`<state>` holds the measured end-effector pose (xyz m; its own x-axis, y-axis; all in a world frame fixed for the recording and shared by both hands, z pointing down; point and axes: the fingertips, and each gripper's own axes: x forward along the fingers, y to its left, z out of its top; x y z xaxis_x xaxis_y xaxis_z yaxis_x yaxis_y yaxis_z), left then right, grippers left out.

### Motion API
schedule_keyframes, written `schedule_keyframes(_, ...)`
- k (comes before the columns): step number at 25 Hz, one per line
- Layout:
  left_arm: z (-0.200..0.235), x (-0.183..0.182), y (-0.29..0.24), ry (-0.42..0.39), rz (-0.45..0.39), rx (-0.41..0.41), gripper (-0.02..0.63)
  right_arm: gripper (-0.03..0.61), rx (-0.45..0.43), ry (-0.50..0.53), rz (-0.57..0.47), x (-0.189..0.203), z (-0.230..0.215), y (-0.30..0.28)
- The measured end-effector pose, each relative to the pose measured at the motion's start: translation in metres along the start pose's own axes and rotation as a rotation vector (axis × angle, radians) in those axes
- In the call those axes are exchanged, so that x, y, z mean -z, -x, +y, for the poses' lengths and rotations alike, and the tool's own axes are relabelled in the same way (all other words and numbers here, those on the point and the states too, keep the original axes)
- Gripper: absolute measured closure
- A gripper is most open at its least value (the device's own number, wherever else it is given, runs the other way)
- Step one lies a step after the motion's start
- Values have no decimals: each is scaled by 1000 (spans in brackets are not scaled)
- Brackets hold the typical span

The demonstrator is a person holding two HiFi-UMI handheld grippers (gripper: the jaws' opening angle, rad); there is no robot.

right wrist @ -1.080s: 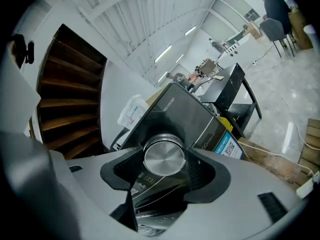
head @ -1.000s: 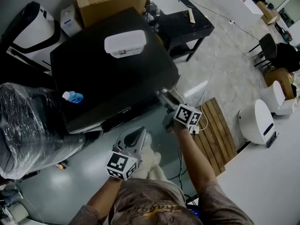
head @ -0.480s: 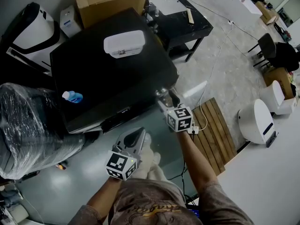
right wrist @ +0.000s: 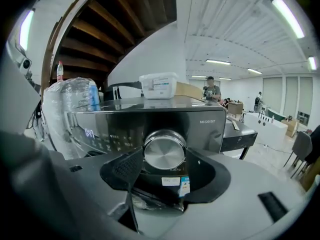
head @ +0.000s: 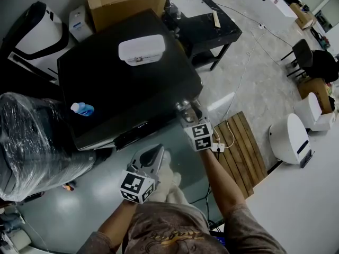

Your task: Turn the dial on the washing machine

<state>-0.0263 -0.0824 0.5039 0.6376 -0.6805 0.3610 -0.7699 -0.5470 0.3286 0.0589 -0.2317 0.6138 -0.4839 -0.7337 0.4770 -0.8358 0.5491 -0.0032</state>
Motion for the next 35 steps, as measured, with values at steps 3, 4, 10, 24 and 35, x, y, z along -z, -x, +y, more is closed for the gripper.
schedule_keyframes(3, 0, -1, -1, -3, 0, -1, 621, 318, -21, -56, -8, 0, -1, 0)
schedule_keyframes(4, -1, -1, -1, -3, 0, -1, 621, 318, -31, -83, -11, 1, -2, 0)
schedule_keyframes(10, -3, 1, -2, 7, 6, 1, 621, 319, -79, -277, -46, 1, -6, 0)
schedule_keyframes(24, -4, -1, -5, 3, 13, -1, 621, 318, -176, -722, -109, 4, -11, -1)
schedule_keyframes(35, -5, 2, -5, 4, 18, 3, 621, 318, -191, -994, -162, 0, -15, -1)
